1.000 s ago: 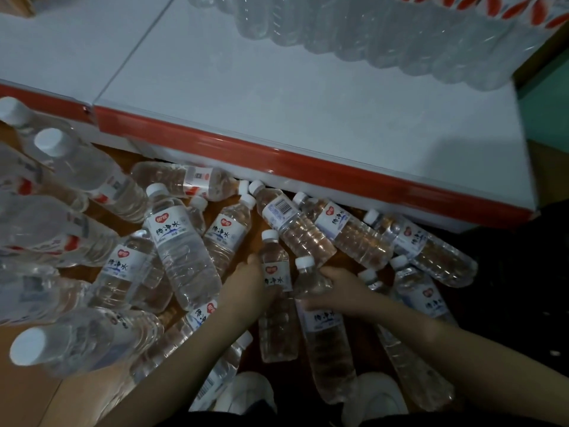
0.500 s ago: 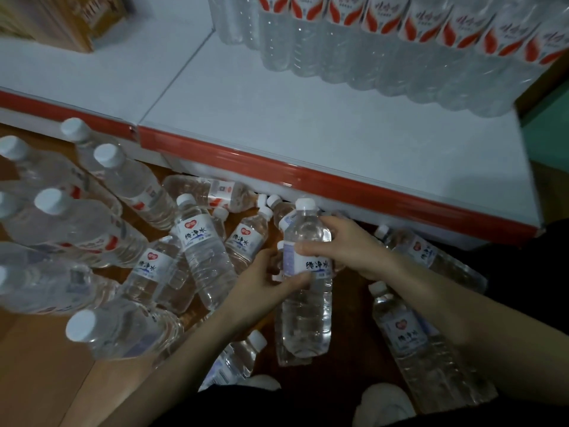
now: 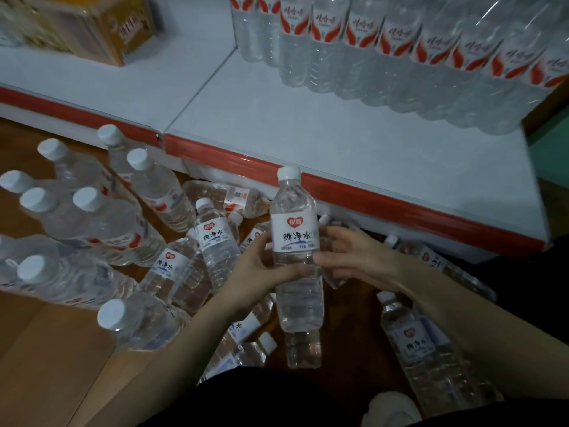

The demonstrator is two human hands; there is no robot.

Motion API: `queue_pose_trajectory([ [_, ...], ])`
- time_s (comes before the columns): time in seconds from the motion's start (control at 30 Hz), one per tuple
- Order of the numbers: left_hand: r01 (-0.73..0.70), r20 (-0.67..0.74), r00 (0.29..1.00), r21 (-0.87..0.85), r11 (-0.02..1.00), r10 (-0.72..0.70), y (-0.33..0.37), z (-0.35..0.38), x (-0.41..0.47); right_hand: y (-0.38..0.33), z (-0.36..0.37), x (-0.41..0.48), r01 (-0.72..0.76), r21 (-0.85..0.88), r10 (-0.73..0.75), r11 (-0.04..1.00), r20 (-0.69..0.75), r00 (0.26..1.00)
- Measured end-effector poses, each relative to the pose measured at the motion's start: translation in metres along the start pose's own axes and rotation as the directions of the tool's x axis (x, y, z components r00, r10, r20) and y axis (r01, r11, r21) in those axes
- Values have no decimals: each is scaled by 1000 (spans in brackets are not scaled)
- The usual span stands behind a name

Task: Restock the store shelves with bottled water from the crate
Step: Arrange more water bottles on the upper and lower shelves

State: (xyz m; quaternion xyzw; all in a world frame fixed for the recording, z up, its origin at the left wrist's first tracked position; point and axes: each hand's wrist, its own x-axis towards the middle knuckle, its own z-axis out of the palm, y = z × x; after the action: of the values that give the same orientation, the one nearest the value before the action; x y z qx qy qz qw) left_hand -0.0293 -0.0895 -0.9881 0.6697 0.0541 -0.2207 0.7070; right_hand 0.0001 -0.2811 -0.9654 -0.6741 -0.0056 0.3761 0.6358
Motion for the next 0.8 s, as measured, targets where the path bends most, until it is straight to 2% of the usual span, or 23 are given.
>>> queue_pose_trajectory([
  [0.1,-56,-21,998,-49,997,55,15,-2,-3,-5,5,-4,-26,-68,28,997,25,999],
  [0.27,-216,-68,974,0,976,216,53,-4,-11,-47,18,-10,120,-266,-134,957,-34,990],
  [0.43,-367,-85,924,81,927,374,116,-13,-22,-116,28,-31,257,-378,-299,889,-55,953],
  [0.57,-497,-100,858,95,863,505,175,-21,-34,-172,39,-51,361,-438,-449,824,-115,886],
  [0.8,-697,-125,698,110,709,706,283,-23,-55,-276,56,-91,527,-482,-647,700,-117,753],
])
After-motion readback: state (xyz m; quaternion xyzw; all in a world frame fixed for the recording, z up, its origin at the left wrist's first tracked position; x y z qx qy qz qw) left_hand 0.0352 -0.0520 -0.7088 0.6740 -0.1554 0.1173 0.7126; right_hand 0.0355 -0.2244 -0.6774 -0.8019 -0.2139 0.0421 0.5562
